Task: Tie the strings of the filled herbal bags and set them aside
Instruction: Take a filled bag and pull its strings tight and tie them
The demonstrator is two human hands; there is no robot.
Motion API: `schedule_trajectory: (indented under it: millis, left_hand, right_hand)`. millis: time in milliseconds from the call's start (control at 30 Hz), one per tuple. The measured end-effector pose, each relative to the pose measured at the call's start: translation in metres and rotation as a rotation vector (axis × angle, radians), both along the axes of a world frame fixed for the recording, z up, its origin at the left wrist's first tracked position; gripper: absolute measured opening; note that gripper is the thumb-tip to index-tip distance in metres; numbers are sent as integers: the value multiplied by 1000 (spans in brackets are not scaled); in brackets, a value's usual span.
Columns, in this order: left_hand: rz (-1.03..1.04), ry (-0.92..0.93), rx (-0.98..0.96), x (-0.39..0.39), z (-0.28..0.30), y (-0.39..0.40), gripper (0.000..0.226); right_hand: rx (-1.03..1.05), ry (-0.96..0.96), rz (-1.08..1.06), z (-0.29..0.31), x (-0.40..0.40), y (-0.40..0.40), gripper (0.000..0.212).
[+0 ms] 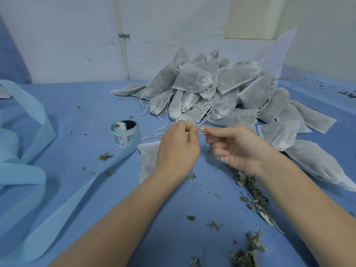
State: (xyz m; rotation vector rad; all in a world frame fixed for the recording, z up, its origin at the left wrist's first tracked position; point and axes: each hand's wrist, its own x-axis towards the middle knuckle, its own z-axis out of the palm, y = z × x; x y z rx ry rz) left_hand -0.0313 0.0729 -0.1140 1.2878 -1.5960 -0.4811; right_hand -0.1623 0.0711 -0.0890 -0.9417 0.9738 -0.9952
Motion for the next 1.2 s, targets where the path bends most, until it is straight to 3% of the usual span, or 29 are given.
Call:
schedule_trajectory:
  millis: [133, 233, 400, 567, 733, 800, 1067, 1200]
  left_hand:
    - [-69, 148, 100, -1, 2, 1, 23]
    - [-103, 242, -5, -1, 4, 6, 24]
    - [38, -2, -316, 1, 4, 12, 15]
    - [126, -109, -393, 3, 4, 12, 6]
    - [167, -328, -586, 6, 1, 8, 5]
    - [162, -315, -556, 7, 2, 7, 8]
    - [28, -54, -86, 0, 5, 2, 12]
    - [-17, -70, -77, 2, 9, 3, 14]
  right_hand:
    - [98, -180, 61, -1, 2, 3, 12]
    - [97, -187, 56, -2, 4, 3, 10]
    - [77, -175, -5, -1, 5, 3, 12]
    - [72, -191, -83, -5, 4, 1, 3]
    - [-138, 100, -228, -8, 2, -1, 16]
    - [-209, 175, -230, -7, -1, 0, 26]
    - [-450, 452, -257, 0, -2, 7, 23]
    - [-518, 503, -318, -2, 1, 6, 21]
